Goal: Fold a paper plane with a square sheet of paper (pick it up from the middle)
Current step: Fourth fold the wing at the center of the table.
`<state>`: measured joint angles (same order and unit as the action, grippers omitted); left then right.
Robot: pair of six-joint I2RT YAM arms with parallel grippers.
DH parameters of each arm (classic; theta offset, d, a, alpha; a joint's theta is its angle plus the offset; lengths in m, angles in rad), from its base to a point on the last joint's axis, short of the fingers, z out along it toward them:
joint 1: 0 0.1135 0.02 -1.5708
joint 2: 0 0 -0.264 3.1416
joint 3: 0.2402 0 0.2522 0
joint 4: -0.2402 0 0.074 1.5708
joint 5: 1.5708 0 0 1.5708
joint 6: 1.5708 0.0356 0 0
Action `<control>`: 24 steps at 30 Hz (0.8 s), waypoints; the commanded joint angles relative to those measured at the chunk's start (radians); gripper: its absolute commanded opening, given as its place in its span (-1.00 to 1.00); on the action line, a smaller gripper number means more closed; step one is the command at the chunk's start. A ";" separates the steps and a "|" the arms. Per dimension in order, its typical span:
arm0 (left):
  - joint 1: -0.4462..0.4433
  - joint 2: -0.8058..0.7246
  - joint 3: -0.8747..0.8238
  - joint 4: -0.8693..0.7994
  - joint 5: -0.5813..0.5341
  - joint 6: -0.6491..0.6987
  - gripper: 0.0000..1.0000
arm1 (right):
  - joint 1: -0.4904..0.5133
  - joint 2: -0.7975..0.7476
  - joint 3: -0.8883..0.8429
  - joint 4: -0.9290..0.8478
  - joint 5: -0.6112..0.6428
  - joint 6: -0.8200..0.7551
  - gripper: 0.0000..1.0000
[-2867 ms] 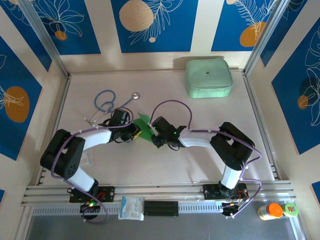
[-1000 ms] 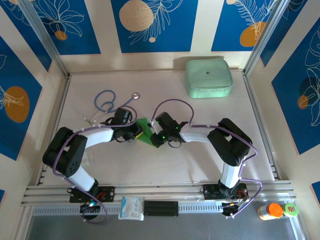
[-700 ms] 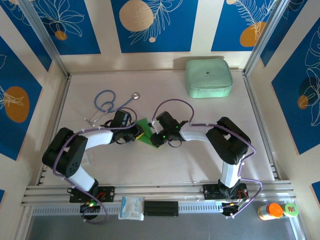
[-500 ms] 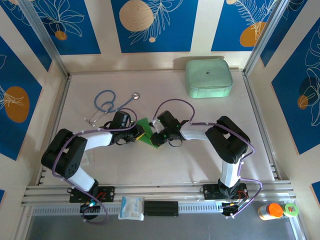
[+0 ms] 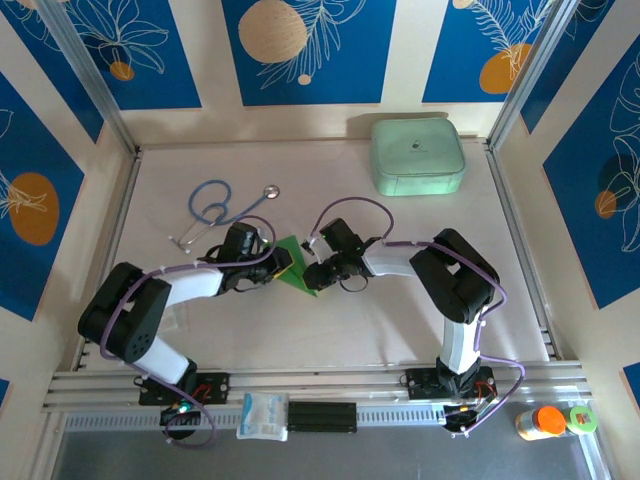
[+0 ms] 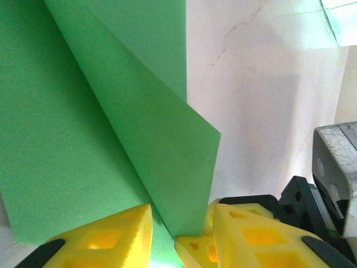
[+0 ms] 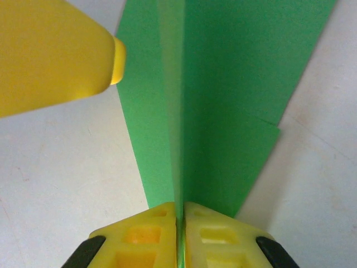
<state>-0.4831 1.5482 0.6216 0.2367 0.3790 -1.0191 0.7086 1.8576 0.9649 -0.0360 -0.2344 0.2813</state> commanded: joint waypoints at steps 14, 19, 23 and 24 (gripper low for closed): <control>-0.016 0.125 0.047 0.042 0.049 -0.022 -0.25 | -0.021 0.020 0.011 0.009 -0.059 0.025 -0.74; -0.022 0.140 0.058 -0.042 0.026 -0.023 -0.22 | -0.024 0.017 0.006 0.009 -0.061 0.039 -0.66; -0.028 0.143 0.083 -0.156 -0.010 0.003 -0.19 | -0.031 -0.001 0.001 0.016 -0.060 0.070 -0.58; -0.031 0.143 0.090 -0.182 -0.018 0.010 -0.17 | -0.032 -0.009 -0.002 0.020 -0.060 0.078 -0.55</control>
<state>-0.5003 1.6714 0.6930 0.1944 0.3992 -1.0374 0.6853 1.8629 0.9649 -0.0265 -0.2676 0.3286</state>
